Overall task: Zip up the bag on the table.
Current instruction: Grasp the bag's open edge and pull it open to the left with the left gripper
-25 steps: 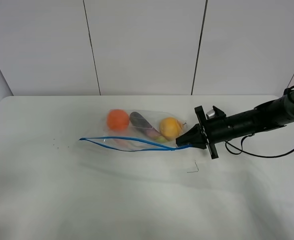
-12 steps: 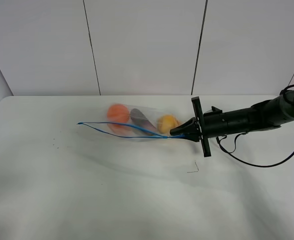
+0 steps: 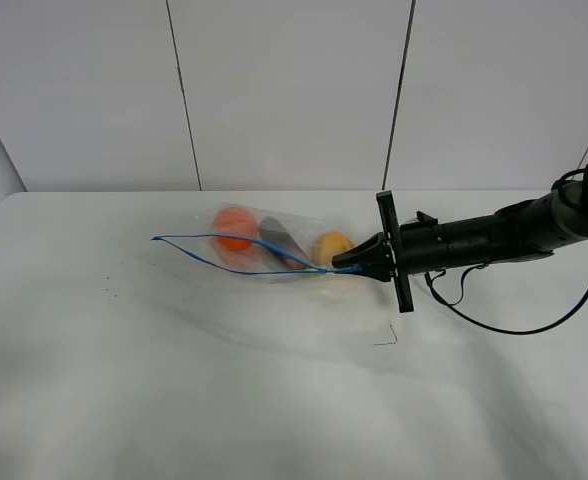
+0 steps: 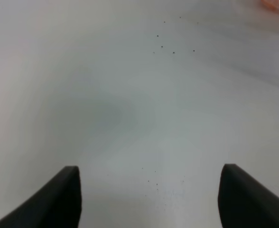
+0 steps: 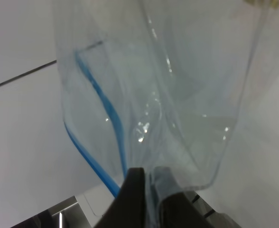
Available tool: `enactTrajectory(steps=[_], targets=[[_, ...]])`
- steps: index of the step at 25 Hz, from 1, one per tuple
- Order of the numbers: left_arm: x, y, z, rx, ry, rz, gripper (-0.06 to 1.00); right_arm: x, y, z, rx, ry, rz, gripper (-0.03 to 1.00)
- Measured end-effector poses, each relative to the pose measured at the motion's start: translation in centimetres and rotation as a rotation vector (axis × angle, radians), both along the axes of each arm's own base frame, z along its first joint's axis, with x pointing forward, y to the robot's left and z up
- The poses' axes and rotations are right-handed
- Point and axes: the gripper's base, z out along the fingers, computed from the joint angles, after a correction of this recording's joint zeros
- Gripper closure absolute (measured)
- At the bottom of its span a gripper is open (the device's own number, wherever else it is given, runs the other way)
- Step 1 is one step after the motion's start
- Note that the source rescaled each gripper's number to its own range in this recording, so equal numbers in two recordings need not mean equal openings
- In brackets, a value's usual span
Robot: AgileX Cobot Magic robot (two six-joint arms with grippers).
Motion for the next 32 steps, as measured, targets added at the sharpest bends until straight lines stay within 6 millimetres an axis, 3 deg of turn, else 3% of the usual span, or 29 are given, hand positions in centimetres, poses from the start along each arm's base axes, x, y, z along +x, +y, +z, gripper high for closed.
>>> enactTrajectory(steps=[17,20,24,32], targets=[[0.0,0.0,0.1,0.0,-0.001,0.0,0.04,0.0,0.0,0.0,0.0,0.0,0.0,0.97],[0.5,0.0,1.5,0.0,0.016,0.0,0.04,0.0,0.0,0.0,0.0,0.0,0.0,0.97],[2.9,-0.1,4.8,0.0,0.093,-0.001,0.04,0.0,0.0,0.0,0.0,-0.001,0.0,0.97],[11.4,-0.3,9.0,0.113,0.093,-0.092,0.04,0.0,0.0,0.0,-0.002,-0.018,0.006,0.97]])
